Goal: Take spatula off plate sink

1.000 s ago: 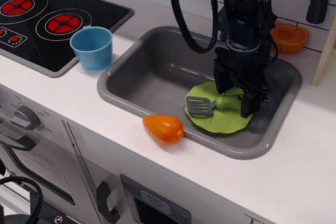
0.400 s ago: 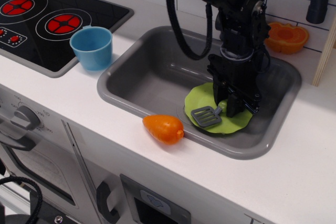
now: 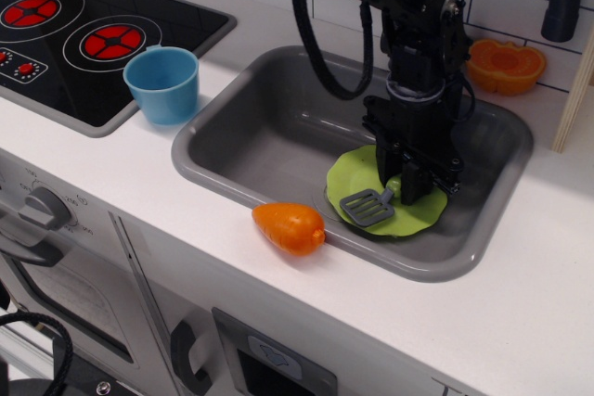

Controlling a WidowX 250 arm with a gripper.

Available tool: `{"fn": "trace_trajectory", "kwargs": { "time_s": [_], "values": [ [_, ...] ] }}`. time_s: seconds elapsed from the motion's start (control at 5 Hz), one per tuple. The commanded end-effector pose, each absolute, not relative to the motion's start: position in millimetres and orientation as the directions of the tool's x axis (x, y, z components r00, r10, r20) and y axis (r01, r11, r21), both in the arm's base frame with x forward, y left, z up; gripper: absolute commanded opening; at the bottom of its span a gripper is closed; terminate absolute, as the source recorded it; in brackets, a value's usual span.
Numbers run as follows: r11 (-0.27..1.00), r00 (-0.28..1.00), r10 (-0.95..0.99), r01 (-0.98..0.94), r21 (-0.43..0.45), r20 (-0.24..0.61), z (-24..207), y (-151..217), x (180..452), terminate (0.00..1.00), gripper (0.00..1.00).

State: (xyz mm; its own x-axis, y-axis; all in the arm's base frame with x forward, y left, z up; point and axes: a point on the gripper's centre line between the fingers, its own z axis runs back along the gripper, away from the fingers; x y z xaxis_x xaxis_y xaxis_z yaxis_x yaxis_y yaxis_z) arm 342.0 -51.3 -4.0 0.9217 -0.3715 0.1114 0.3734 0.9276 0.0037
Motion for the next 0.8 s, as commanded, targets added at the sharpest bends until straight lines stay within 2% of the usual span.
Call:
{"fn": "trace_trajectory", "kwargs": {
  "time_s": [0.0,0.2,0.4,0.6],
  "values": [
    [0.988,0.949,-0.152,0.153,0.017,0.277,53,-24,354,0.0,0.0],
    [0.997,0.956,-0.074,0.074,0.011,0.284,51,-3,342,0.0,0.0],
    [1.0,0.969,0.0,-0.001,0.003,0.246,42,11,330,0.0,0.0],
    [0.998,0.961,0.063,-0.064,-0.005,0.269,34,23,326,0.0,0.0]
  ]
}}
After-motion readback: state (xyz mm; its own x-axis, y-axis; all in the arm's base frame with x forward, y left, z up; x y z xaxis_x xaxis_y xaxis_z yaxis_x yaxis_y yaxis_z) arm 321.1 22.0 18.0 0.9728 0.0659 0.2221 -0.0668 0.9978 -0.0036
